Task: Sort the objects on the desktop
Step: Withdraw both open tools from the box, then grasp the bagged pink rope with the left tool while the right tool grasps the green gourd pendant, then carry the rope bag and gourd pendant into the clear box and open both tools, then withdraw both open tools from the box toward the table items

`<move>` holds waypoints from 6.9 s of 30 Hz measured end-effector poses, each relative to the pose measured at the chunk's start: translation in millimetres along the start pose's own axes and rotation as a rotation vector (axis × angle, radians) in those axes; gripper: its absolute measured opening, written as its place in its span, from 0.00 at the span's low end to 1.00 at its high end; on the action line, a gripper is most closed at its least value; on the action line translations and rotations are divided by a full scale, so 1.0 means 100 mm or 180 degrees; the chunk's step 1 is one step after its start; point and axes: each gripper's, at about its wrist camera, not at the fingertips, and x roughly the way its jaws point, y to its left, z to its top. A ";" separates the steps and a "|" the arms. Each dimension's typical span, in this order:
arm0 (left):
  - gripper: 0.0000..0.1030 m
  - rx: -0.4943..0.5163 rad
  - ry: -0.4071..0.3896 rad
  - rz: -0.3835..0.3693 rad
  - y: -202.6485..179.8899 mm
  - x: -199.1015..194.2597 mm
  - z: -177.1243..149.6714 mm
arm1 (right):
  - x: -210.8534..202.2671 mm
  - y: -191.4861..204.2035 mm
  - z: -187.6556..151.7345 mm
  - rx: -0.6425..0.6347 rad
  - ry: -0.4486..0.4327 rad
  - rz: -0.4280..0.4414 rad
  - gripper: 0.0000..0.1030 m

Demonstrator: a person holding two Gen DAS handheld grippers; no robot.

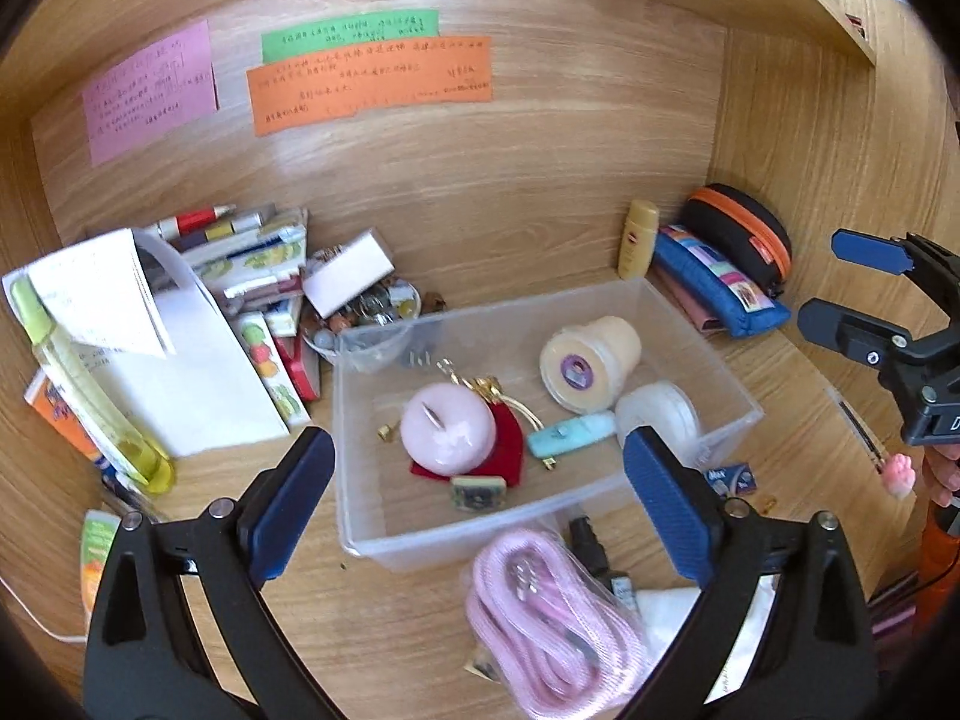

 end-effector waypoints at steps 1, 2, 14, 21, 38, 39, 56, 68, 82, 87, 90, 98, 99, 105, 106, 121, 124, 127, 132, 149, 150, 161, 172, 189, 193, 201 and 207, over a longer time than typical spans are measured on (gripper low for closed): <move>0.95 -0.0005 0.0011 -0.0011 -0.02 0.00 -0.02 | -0.02 0.00 -0.02 0.0000 -0.0006 -0.0003 0.93; 0.95 -0.0013 0.0033 -0.0023 -0.04 0.01 -0.06 | -0.04 -0.01 -0.05 0.0001 -0.0006 -0.0009 0.93; 0.95 -0.0099 0.0340 -0.0159 -0.23 0.19 -0.47 | 0.07 -0.12 -0.65 0.0167 0.0299 -0.0048 0.93; 0.95 -0.0278 0.0585 -0.0261 -0.19 0.40 -0.69 | 0.23 -0.06 -0.97 0.0341 0.0564 0.0058 0.93; 0.98 -0.0634 0.0678 -0.0545 0.23 0.36 -0.99 | 0.37 0.08 -1.36 0.0445 0.0799 0.0032 0.67; 0.98 -0.0637 0.0674 -0.0537 0.26 0.34 -1.00 | 0.37 0.10 -1.37 0.0431 0.0812 0.0053 0.65; 0.98 -0.0586 0.0788 -0.0562 0.27 0.63 -0.90 | 0.66 0.28 -1.41 0.0206 0.1046 0.0291 0.31; 0.88 -0.0096 0.0714 -0.0020 0.05 0.69 -1.02 | 0.67 0.33 -1.40 0.0177 0.0989 0.0431 0.20; 0.55 -0.0335 0.0381 0.0199 0.06 0.45 -1.04 | 0.42 0.22 -1.31 0.0383 0.0765 0.0563 0.20; 0.54 -0.0434 0.0305 0.0266 0.12 0.34 -1.10 | 0.25 0.16 -1.21 0.0484 0.0614 0.0586 0.20; 0.54 -0.0482 0.0248 0.0263 0.12 0.26 -1.10 | 0.13 0.11 -1.14 0.0524 0.0508 0.0595 0.20; 0.54 -0.0522 0.0035 0.0246 0.13 -0.02 -1.00 | -0.01 0.07 -0.98 0.0593 0.0302 0.0653 0.20; 0.54 -0.0532 -0.0001 0.0232 0.13 -0.05 -0.98 | -0.02 0.07 -0.97 0.0596 0.0283 0.0650 0.20; 0.54 -0.0615 -0.0139 0.0158 0.18 -0.16 -0.83 | -0.05 0.05 -0.83 0.0621 0.0151 0.0654 0.20; 0.54 -0.0616 -0.0161 0.0153 0.18 -0.17 -0.81 | -0.05 0.04 -0.80 0.0619 0.0132 0.0660 0.20; 0.54 -0.0566 -0.0387 0.0098 0.25 -0.15 -0.40 | 0.17 0.12 -0.38 0.0552 -0.0039 0.0817 0.20; 0.54 -0.0544 -0.0378 0.0102 0.27 -0.09 -0.31 | 0.29 0.16 -0.30 0.0519 -0.0021 0.0859 0.20; 0.54 -0.0536 -0.0376 0.0110 0.30 -0.01 -0.23 | 0.40 0.20 -0.23 0.0482 0.0005 0.0904 0.20; 0.54 -0.0553 -0.0360 0.0068 0.34 0.12 -0.14 | 0.60 0.28 -0.11 0.0408 0.0056 0.0960 0.20; 0.54 -0.0498 -0.0184 0.0129 0.33 0.67 0.10 | 1.03 0.50 0.10 0.0245 0.0182 0.0964 0.20; 0.54 -0.0506 -0.0164 0.0127 0.33 0.70 0.09 | 1.06 0.53 0.08 0.0215 0.0207 0.0971 0.20; 0.55 -0.0401 -0.0008 0.0242 0.25 1.03 0.04 | 1.37 0.54 -0.11 0.0191 0.0507 0.1022 0.20; 0.58 -0.0325 0.0039 0.0225 0.18 1.06 0.00 | 1.49 0.59 -0.18 0.0070 0.0663 0.0896 0.20; 0.69 -0.0398 0.0065 0.0290 0.19 1.00 -0.03 | 1.43 0.64 -0.15 -0.0081 0.0545 0.0763 0.38; 0.74 -0.0436 0.0062 0.0284 0.20 0.98 -0.05 | 1.38 0.63 -0.15 -0.0081 0.0533 0.0772 0.39; 0.86 -0.0555 -0.0102 0.0195 0.23 0.79 -0.03 | 1.20 0.54 -0.09 -0.0012 0.0380 0.0758 0.70; 0.91 -0.0585 -0.0152 0.0151 0.19 0.56 -0.03 | 0.98 0.42 0.00 0.0022 0.0117 0.0720 0.81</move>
